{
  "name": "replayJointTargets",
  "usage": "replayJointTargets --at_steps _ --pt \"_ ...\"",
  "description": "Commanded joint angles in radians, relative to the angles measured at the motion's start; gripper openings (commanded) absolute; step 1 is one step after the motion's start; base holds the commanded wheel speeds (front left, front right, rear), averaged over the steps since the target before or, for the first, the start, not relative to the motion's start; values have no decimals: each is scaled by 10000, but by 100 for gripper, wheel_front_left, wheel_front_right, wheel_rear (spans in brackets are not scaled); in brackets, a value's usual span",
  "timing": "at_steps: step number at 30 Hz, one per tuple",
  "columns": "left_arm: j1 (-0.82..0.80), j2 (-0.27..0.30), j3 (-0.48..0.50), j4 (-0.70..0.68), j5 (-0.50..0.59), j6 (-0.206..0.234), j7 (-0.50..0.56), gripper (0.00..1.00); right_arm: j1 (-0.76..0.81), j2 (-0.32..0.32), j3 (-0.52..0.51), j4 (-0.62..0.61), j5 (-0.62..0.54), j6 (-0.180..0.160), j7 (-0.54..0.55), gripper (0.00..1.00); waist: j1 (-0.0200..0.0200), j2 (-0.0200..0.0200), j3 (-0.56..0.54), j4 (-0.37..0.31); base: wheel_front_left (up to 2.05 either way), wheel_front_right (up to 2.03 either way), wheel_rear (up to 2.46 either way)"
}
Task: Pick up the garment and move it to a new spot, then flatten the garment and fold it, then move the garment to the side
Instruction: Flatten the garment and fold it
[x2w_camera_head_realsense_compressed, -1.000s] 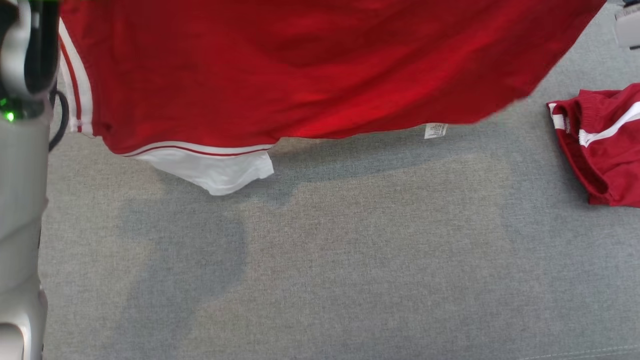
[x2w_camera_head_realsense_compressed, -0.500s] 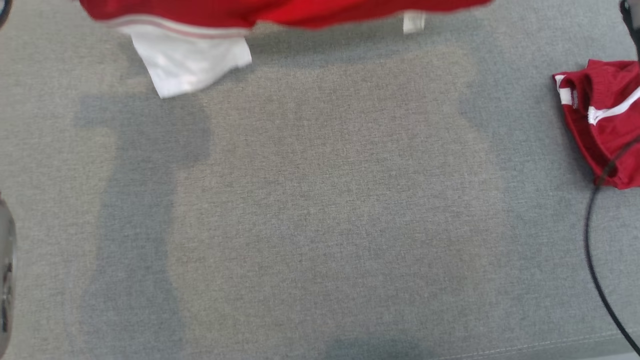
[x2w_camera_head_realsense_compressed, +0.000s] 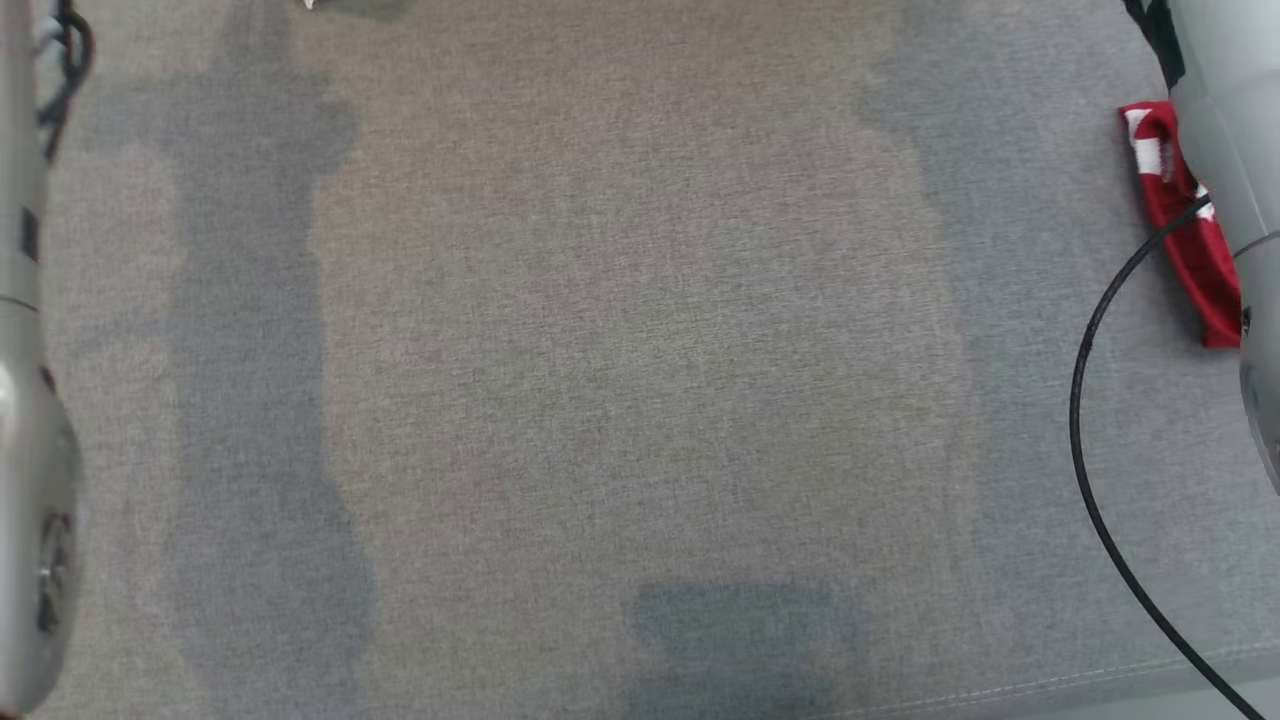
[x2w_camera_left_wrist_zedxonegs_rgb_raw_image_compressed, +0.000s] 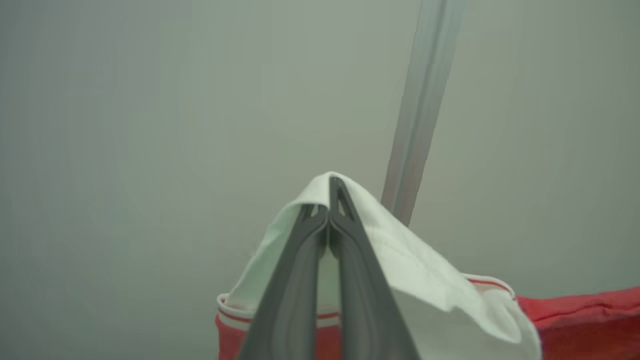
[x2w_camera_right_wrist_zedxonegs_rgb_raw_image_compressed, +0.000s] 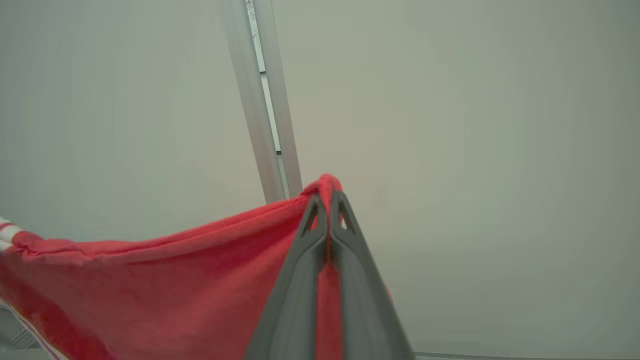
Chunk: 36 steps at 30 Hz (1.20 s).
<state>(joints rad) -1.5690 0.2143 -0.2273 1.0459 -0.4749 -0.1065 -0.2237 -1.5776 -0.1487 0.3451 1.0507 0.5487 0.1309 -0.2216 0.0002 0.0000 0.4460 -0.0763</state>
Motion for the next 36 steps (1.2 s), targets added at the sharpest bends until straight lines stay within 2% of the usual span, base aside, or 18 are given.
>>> replayJointTargets --at_steps 1,6,9,16,18,22,27,34,36 --pt "454 -195 28 202 -197 -108 -107 0 346 -132 241 64 188 -5 -40 0 -2 0 284 258 0 0 0" --pt "1530 -445 124 335 -688 -218 -315 0 1436 -472 866 -348 835 -5 6 0 -2 0 547 505 0 0 0" --pt "2810 -582 359 -130 -1040 -236 -395 0 2886 -837 1317 -1097 1614 -5 -131 0 -2 0 510 647 0 0 0" --pt "6910 -697 1157 -3306 -911 -245 -413 0 6805 -2036 1992 -3506 3013 -5 -422 0 -2 0 9 762 0 0 0" --pt "8050 -739 1246 -4169 -730 -246 -414 0 7957 -2381 1838 -4093 3201 -8 -450 0 -2 0 -279 815 0 0 0" --pt "10475 -585 1275 -5554 -595 -89 -379 0 10095 -2632 1263 -5255 3097 -10 -449 0 -2 0 -861 664 0 0 0" --pt "13165 -372 1233 -7957 -474 630 234 0 12030 -2736 798 -6009 2846 -11 -453 0 -2 0 -1545 657 0 0 0" --pt "16375 -283 841 -11398 -401 1785 2094 0 13983 -3086 236 -6807 2453 -11 -136 0 -2 0 -2390 1070 0 0 0" --pt "17264 -211 641 -12542 -403 2130 2851 0 14766 -3147 -347 -7280 2221 -11 246 0 -2 0 -2650 1199 0 0 0"
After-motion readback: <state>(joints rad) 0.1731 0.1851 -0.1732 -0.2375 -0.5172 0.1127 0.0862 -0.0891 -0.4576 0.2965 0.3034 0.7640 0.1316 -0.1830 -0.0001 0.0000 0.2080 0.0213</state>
